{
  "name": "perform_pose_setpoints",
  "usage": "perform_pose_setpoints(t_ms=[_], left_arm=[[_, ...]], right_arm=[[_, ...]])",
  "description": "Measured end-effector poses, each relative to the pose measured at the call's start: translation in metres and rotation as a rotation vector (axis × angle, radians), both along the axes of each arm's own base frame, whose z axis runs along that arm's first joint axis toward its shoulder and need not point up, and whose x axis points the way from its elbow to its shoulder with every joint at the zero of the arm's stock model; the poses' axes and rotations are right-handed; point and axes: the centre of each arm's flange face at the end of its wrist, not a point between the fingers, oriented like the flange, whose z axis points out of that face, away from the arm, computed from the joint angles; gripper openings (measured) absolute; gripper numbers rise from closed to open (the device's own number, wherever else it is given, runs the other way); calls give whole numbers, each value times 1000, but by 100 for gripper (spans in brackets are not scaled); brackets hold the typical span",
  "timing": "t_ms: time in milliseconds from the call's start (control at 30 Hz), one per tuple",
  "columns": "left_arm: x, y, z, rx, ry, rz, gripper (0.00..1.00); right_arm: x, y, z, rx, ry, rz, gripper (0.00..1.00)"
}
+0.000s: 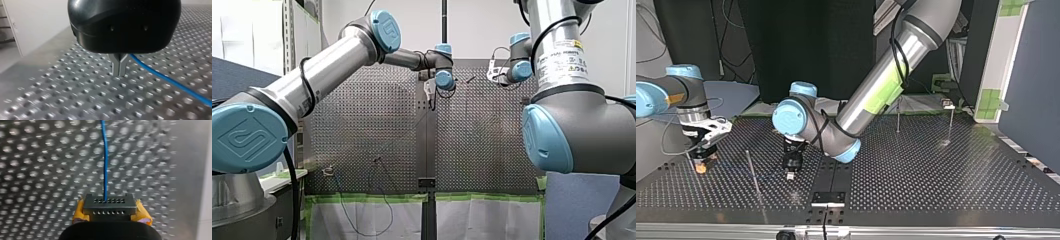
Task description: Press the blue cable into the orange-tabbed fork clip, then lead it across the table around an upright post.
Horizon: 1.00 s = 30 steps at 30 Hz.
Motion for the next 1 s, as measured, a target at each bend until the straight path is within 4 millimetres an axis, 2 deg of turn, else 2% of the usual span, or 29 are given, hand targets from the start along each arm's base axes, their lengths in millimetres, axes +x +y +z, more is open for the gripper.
perform_pose_setpoints(t_ms=[133, 200, 233, 267, 300, 367, 400, 433, 467, 500, 533, 767, 1000], left_arm=[[0, 2, -16, 16, 20, 1, 0], [0, 3, -21, 23, 27, -1, 4], [0, 3, -23, 25, 29, -3, 13], [-1, 3, -24, 26, 31, -6, 27], [-1, 3, -24, 27, 32, -9, 27], [-1, 2, -25, 28, 32, -15, 49], [-1, 2, -25, 28, 32, -17, 49], [-1, 2, -25, 28, 32, -18, 67], [-1, 2, -25, 28, 33, -18, 80], [-1, 2, -25, 29, 34, -17, 80], [-1, 2, -25, 29, 34, -16, 100], [-1, 5, -27, 36, 49, -9, 100], [-1, 10, -35, 45, 64, 17, 100]], right_arm=[[2, 0, -25, 41, 9, 5, 0], [3, 1, -37, 59, 14, 5, 0], [3, 2, -42, 65, 15, 6, 0], [3, 3, -46, 69, 15, 6, 0], [4, 4, -52, 74, 14, 7, 0], [5, 6, -60, 81, 10, 9, 0], [6, 7, -65, 84, 6, 10, 0], [6, 9, -69, 86, 4, 10, 0], [6, 10, -73, 88, 2, 11, 0], [7, 11, -79, 91, 1, 11, 0], [7, 12, -83, 94, 1, 11, 0], [11, 20, -121, 121, 9, 5, 0], [12, 30, -169, 163, 16, -25, 0]])
